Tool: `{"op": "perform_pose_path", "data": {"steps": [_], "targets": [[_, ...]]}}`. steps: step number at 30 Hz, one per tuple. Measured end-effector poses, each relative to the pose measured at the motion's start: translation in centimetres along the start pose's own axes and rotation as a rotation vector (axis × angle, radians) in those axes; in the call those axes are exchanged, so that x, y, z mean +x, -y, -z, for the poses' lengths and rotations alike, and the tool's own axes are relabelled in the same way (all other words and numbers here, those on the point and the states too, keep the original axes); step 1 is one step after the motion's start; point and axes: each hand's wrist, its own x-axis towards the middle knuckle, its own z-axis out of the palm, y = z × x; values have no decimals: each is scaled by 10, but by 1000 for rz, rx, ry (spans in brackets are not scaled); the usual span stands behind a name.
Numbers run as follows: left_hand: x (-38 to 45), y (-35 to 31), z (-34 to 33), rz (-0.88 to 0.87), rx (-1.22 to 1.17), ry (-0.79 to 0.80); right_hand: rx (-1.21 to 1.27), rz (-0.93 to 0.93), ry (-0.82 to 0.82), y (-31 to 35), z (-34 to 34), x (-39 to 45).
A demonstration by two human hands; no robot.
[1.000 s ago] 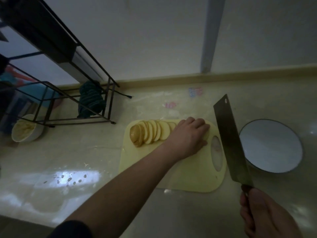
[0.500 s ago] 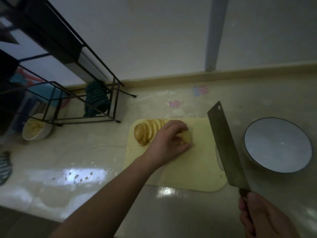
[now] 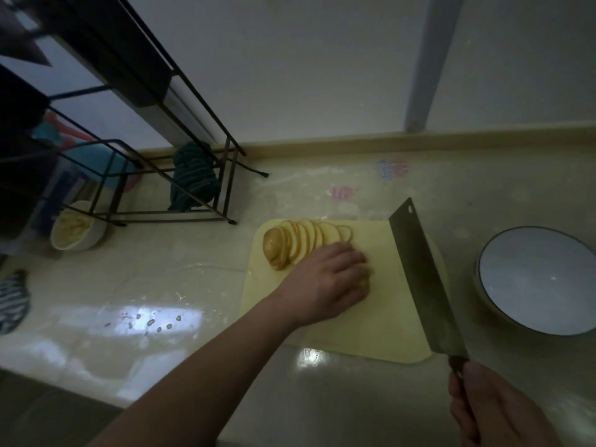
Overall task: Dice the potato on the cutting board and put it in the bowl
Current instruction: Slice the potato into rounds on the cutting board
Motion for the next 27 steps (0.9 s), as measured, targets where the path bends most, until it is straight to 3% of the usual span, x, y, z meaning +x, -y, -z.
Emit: {"op": "perform_pose_path", "data": {"steps": [3,6,11,16,22,27], "targets": [[28,10,20,226,139,2,-93,-27,2,5,9,-6],[47,22,29,452,231,219,-51,-91,-9,18,4,-6],[51,23,26,403,279,317,-34,-83,-54,28,-4,-5],[42,22,26,334,177,302,-61,-138,76,21,8,-8],[31,33,59,564,-164,240,-127,-180,59,36,7,-9],[19,40,64,547,-228,129,-116,-224,83,38,6,-9]]}}
